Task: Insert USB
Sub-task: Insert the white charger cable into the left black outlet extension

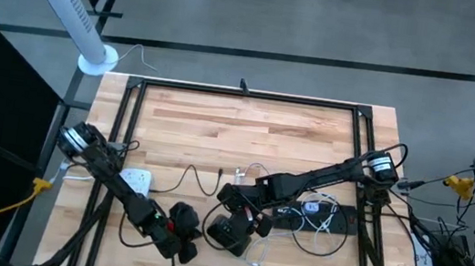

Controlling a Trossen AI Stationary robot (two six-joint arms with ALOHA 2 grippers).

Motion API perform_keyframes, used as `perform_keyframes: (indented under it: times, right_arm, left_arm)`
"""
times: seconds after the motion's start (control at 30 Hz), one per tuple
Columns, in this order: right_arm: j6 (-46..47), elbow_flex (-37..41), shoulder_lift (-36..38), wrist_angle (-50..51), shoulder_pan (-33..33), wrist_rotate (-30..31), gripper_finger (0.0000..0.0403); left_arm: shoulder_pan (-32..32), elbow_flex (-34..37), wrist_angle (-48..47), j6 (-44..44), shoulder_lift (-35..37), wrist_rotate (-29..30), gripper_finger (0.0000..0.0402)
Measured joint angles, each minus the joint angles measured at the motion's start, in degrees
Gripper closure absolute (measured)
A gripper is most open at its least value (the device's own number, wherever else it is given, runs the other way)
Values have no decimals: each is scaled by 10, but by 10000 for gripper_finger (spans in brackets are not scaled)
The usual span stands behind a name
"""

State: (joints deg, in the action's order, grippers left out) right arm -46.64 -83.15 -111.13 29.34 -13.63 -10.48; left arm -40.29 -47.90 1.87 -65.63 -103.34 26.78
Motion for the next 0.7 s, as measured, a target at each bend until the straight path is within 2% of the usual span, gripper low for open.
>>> perform_keyframes:
  times: [0.17, 0.43, 0.7]
  right_arm:
    - [-5, 0, 0, 0, 0, -5, 390]
    - [-6, 0, 0, -1, 0, -20, 390]
    - [-4, 0, 0, -13, 0, -20, 390]
  left_arm:
    - [2, 0, 32, 2, -30, 7, 402]
    - [8, 1, 63, 45, -46, 101, 402]
    - [19, 1, 86, 77, -46, 102, 402]
